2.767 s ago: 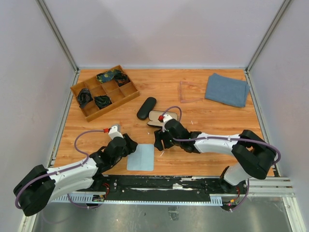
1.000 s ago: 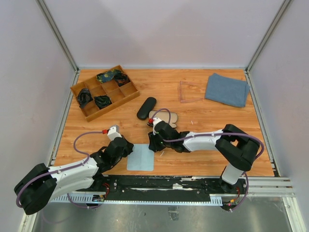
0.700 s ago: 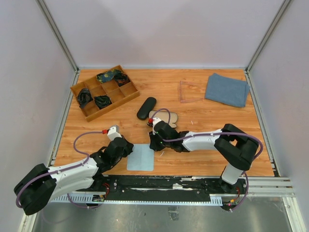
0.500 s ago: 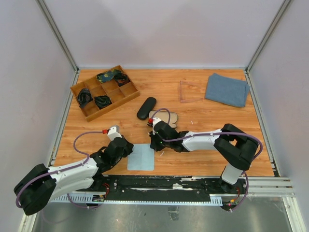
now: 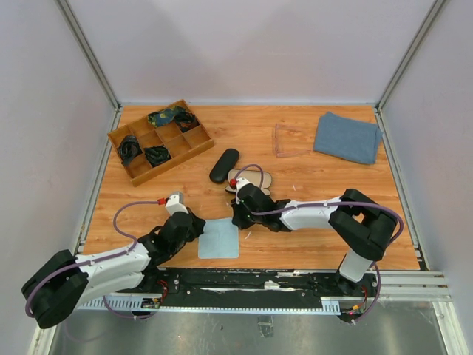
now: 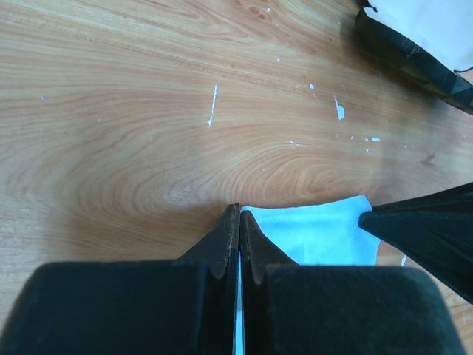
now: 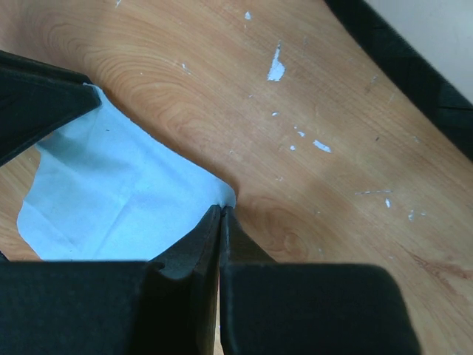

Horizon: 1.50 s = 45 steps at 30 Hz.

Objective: Organize the sunglasses
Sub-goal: Move the glasses cleaning cloth to the center of the board.

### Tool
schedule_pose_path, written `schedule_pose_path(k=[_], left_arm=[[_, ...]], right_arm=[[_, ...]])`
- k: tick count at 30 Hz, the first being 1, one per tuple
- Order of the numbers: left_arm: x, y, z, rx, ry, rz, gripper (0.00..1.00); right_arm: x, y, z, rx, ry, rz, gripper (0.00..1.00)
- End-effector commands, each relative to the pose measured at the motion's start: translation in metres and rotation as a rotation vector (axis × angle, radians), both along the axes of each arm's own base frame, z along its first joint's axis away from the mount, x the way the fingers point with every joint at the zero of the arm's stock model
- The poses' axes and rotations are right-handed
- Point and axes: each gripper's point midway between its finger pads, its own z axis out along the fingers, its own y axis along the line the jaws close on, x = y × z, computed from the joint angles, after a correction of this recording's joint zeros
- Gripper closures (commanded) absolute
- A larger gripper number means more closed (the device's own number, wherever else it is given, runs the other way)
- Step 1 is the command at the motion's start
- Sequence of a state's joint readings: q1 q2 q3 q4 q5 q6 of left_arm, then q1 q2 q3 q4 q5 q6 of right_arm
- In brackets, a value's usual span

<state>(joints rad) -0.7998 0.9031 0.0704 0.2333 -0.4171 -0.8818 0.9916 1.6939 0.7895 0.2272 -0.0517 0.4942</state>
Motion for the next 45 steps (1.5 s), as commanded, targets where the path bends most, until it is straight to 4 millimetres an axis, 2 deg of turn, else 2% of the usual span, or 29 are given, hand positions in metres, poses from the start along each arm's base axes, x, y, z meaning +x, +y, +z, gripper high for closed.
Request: schedule_pose_path(k=[1,12,30,37,45], left_arm=[[0.005,-0.005,0.003,-0.006,-0.041,-0.023,1.0],[0.014,-0.031,0.01,-0.036,-0.079,-0.071,0.99],[0.041,-0.076,0.016,-0.045,-0.124,-0.132,1.0],[0.056,-0.094,0.018,-0.037,-0.151,-0.153,0.99],[0.064,-0.102,0.02,-0.012,-0.182,-0.178,1.0]], right_arm=[[0.003,-0.025,-0.013,-0.071,0.003,-0.026,0.99],[0.01,-0.043,-0.013,-0.079,-0.011,-0.032,0.99],[0.031,-0.087,-0.014,-0.093,-0.027,-0.066,0.99],[0.043,-0.094,-0.013,-0.091,-0.04,-0.062,0.99],[0.046,-0.094,-0.01,-0.092,-0.071,-0.034,0.99]])
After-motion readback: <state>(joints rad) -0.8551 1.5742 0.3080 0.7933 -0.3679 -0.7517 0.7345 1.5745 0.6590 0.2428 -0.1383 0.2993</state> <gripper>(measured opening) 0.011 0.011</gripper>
